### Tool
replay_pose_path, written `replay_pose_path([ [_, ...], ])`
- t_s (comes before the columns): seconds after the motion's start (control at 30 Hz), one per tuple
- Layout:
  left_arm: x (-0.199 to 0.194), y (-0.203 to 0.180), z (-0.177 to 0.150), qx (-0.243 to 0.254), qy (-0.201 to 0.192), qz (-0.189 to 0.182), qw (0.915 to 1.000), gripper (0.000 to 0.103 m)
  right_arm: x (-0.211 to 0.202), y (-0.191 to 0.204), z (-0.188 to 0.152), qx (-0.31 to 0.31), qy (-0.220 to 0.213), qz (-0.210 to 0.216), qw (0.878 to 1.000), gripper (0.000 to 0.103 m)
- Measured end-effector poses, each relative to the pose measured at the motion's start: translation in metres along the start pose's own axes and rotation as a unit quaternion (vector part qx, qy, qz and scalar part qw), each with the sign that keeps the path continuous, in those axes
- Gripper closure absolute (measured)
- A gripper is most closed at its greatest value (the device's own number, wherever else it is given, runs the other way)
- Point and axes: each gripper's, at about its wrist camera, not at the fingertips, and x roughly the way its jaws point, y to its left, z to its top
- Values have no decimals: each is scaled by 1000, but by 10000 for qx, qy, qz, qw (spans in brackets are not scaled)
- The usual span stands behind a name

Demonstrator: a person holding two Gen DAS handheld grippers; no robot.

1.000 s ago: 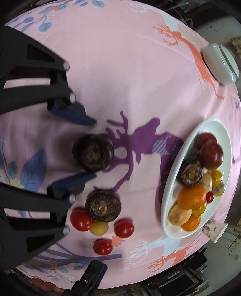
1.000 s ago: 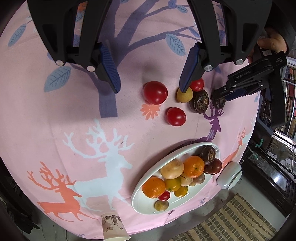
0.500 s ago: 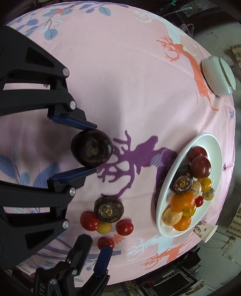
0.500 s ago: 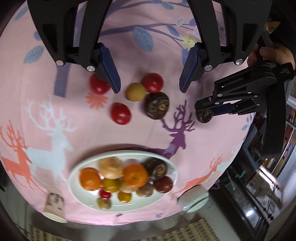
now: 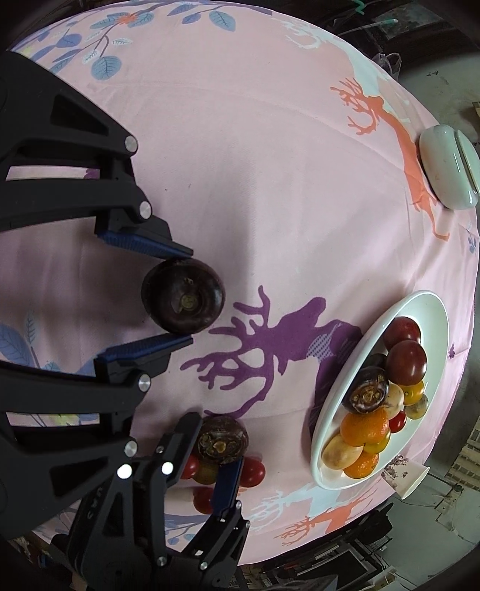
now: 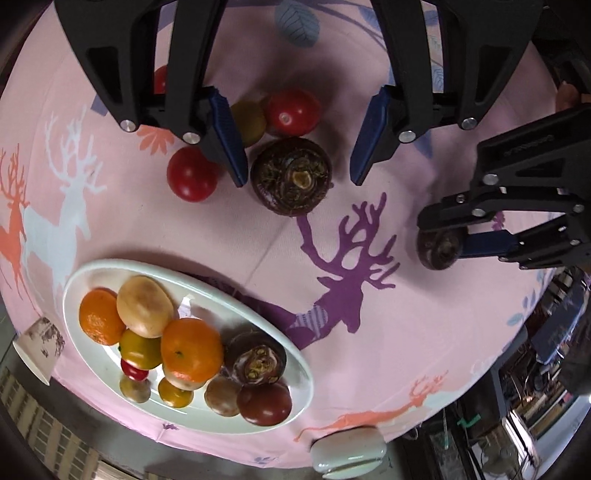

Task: Organize fruits
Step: 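Lift purple fruit with left tool while right tool grasps brown crowned fruit, then carry both dark fruits over the white plate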

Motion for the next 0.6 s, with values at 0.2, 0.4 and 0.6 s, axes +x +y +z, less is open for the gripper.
replay_pose_path([
  [0.2, 1, 1, 0, -39, 37, 26, 10000, 62, 5, 8, 0, -373, -37, -243, 9990, 59],
  [0.4, -4, -3, -1, 13, 21, 31, 10000, 62, -17, -8, -1, 135, -358, 125, 9992, 59],
  [0.6, -15, -10, 7, 169, -119, 21, 9998, 62, -49, -33, -3, 679, -716, 316, 9946, 59],
])
